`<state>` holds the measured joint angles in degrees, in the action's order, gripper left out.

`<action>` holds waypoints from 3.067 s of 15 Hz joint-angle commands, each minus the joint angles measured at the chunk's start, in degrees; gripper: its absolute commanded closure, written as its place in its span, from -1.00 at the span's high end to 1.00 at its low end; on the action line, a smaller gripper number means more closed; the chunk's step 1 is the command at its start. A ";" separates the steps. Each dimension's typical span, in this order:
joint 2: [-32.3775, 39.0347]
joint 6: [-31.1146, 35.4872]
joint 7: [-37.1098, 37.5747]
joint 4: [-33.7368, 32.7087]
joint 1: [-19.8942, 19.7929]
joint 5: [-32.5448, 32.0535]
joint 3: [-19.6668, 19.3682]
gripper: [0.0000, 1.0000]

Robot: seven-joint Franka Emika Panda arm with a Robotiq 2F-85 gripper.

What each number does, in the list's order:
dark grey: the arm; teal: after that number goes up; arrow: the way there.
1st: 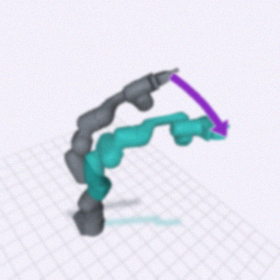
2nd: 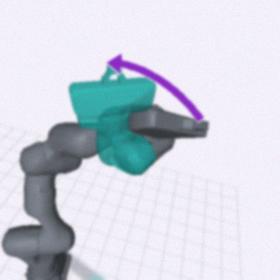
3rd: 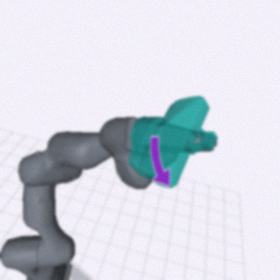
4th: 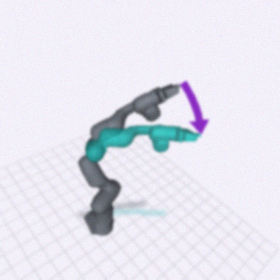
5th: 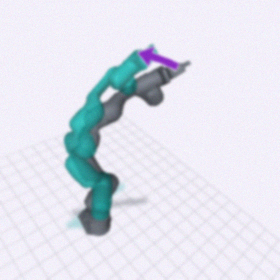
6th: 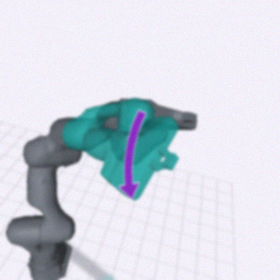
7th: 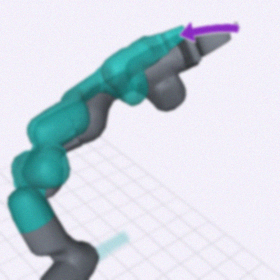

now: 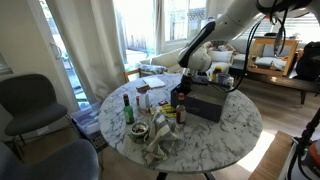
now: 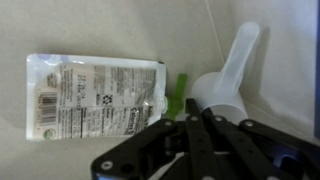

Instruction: Remove the measuring cup from the box

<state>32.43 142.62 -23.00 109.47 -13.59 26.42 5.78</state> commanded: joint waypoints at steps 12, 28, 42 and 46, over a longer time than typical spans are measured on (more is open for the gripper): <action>-35.05 6.29 54.32 34.43 26.22 -35.93 -28.93 -0.98; -50.45 -13.02 44.83 39.44 20.58 -27.31 0.15 -0.98; -40.80 -9.87 51.23 39.86 18.33 -30.51 3.64 -0.98; -37.01 -10.81 54.01 40.21 18.54 -32.32 4.00 -0.98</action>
<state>-7.17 131.39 28.16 149.15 5.03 -3.96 9.31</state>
